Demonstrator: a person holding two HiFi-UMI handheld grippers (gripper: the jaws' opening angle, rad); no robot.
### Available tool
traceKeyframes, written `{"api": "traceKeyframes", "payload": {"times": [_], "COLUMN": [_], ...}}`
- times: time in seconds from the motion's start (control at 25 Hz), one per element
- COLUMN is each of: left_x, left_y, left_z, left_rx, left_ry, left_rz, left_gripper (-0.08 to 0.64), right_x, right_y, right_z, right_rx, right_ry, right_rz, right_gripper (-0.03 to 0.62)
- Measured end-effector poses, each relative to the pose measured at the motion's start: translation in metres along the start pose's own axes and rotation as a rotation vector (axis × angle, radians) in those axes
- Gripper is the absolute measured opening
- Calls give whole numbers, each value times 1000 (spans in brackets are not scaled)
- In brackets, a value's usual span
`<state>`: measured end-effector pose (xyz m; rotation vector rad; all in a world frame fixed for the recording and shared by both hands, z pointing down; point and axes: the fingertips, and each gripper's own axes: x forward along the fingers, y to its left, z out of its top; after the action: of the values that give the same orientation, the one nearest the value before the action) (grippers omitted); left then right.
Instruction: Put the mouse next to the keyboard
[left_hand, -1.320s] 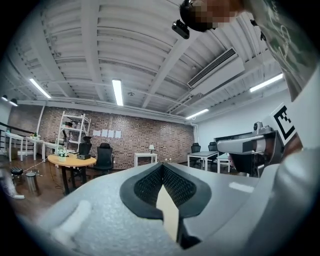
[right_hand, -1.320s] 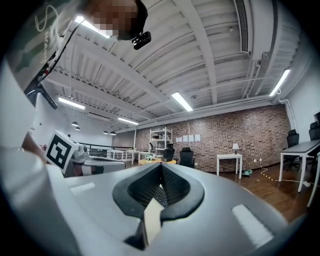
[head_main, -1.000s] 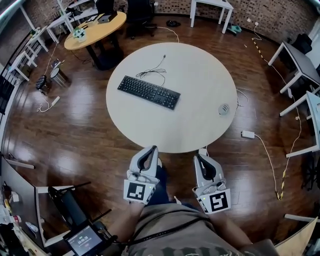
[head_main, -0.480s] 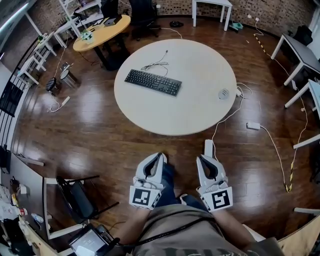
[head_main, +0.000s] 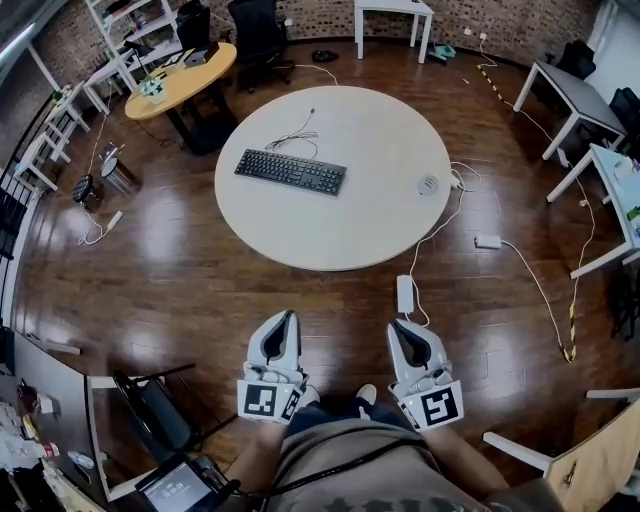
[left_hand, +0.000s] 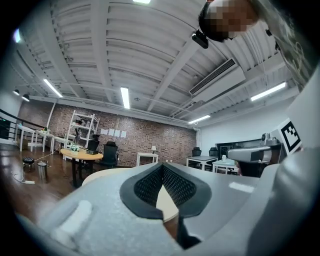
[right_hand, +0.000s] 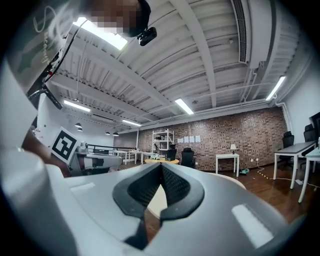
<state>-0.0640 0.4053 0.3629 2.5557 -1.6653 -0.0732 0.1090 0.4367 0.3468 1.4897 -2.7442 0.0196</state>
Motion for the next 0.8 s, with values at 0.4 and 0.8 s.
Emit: {"api": "traceKeyframes", "payload": {"times": [0.4,0.8], "left_x": [-30,-50], "left_y": [16,21], "left_z": [-5,6], "left_rx": [6,51], "left_ry": [33,2], "left_rz": [-26,-71], "left_gripper": [0,0], "right_x": [16,10], "right_y": [48,52], "right_z": [14,28], "right_rx": [-15,-105], "right_ry": [0,-27], "right_rz": [17,-28], "right_gripper": [5,5]}}
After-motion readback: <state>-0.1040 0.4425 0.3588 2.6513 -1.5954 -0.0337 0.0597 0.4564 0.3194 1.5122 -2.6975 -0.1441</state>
